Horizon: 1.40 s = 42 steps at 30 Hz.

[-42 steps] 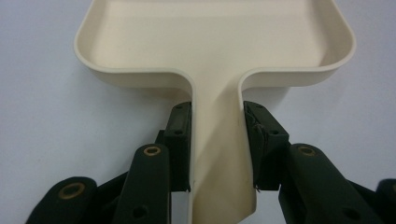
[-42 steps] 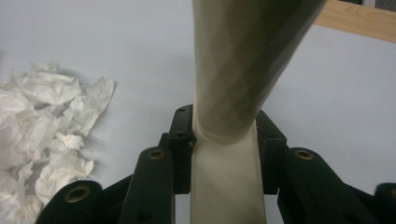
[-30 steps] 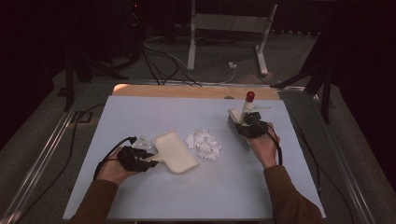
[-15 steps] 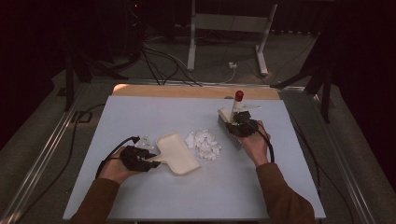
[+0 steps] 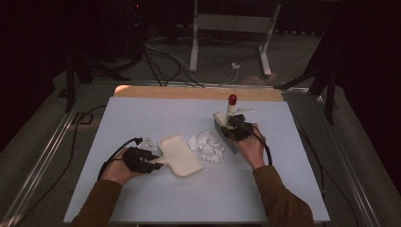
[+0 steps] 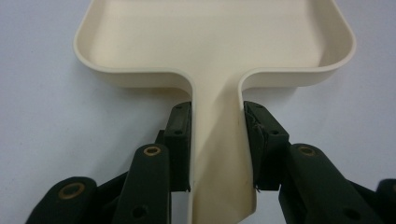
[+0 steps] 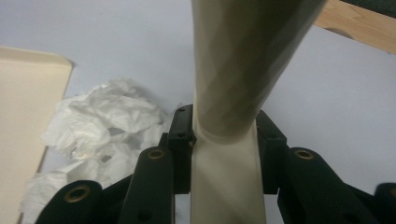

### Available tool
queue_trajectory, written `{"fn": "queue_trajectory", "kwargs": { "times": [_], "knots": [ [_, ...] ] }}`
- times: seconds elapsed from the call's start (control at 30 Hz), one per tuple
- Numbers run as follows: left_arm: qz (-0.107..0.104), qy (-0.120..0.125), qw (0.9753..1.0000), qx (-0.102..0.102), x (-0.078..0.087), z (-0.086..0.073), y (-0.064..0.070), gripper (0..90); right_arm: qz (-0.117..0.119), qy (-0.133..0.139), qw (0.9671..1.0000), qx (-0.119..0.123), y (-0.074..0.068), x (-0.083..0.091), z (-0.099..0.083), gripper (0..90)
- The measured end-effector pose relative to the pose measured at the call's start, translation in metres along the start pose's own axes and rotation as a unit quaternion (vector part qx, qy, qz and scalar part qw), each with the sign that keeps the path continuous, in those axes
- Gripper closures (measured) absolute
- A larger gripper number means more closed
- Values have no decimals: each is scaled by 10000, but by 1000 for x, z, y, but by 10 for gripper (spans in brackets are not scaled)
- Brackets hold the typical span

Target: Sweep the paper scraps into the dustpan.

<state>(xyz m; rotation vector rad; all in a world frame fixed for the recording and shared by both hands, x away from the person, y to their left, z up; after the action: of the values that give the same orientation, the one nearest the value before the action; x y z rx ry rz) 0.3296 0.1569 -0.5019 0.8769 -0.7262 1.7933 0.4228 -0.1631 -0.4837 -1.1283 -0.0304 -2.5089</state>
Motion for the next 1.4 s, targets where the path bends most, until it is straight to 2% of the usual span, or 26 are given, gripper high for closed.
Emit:
{"fn": "queue_trajectory", "kwargs": {
  "times": [0.37, 0.97, 1.4],
  "knots": [
    [41, -184, 9997, -128, -3, 4, 0, 665, -6, -66, 9999, 108, -13, 0, -2, 666],
    [137, -552, 9979, -303, -10, 13, 2, 665, -9, -90, 9998, 166, -20, 1, -5, 665],
    [138, -599, 9977, -300, -11, 18, 2, 665, 5, -104, 9998, 162, -23, 1, -6, 666]
  ]
}}
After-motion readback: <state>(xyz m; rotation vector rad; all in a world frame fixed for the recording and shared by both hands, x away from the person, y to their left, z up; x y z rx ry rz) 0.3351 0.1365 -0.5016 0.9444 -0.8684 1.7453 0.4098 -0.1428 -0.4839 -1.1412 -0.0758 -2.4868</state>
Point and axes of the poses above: each handheld gripper's, and its own axes: x roughly backward along the jaws, z roughly out of its top, y roughly to its right, the point moved 3 cm from there along -x, roughly forward along the jaws, and after that the axes turned 13 degrees about -x, right-handed, at the moved point
